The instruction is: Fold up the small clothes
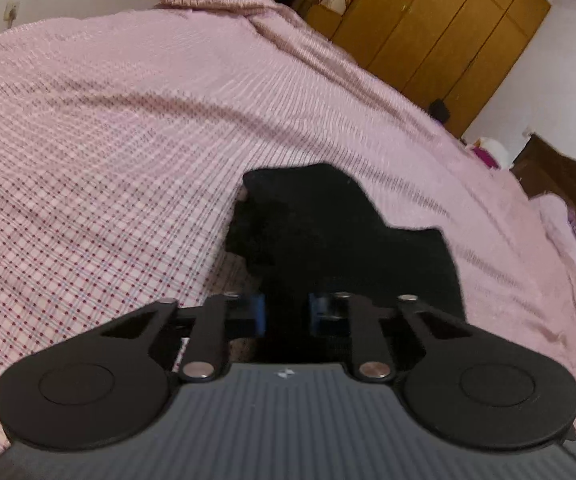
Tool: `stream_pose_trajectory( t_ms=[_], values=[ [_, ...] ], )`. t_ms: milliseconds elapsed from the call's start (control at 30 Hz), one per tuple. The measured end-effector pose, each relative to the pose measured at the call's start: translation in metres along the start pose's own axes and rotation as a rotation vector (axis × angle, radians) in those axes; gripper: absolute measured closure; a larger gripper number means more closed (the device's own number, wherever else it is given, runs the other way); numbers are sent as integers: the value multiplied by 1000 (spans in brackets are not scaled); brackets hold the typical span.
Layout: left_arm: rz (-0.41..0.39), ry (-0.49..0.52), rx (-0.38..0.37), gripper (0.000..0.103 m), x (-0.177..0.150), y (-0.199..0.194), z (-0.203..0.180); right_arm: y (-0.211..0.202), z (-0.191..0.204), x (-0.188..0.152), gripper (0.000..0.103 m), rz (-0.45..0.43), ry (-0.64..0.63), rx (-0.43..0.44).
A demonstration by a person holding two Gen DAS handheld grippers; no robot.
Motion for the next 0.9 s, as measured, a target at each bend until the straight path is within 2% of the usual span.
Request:
stream_pose_trajectory(
  t_ms=[33,67,200,300,400,500,600,667,700,733,767,800,867,900],
  values=[
    [-12,-1,-14,86,1,-6,-4,-2,-1,2,71,-6,15,7],
    [-19,5,-20,87,2,-11,-8,-5,-2,7,80,-20,38,16],
    [-39,36,-26,88,-6,-36,-19,-28,-4,14,94,-77,44,32],
    [-14,63,29,89,-22,-37,-7,-37,-8,5,95,-66,40,41],
    [48,24,65,88,-40,-23,15,-29,-10,-13,95,-11,46,53],
    [61,16,88,86,-45,-16,24,-19,-10,-25,96,18,57,78],
    [60,81,122,74,-43,-14,24,-18,-11,-25,95,25,78,94],
    [59,114,156,58,-43,-14,26,-20,-12,-24,94,27,80,101],
    [59,119,162,55,-42,-15,27,-22,-13,-23,92,24,85,101],
    [58,122,163,51,-41,-17,27,-25,-15,-21,86,22,94,105],
    [54,123,159,47,-39,-19,26,-29,-17,-18,75,17,115,111],
    [48,125,155,45,-36,-21,24,-32,-18,-15,52,12,137,114],
    [33,134,149,31,-28,-25,18,-38,-25,-8,23,-15,192,107],
    [26,140,145,28,-25,-25,15,-40,-28,-3,23,-35,210,104]
  ],
)
Point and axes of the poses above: each gripper's, at about its wrist camera, not at the fingertips, and y roughly the way its jaws point, z to its left, x to its top, the point moved 10 cm from there along y, roughly the way its jaws point, and after that the axes turned 4 degrees about -x, right-handed, at the moved point
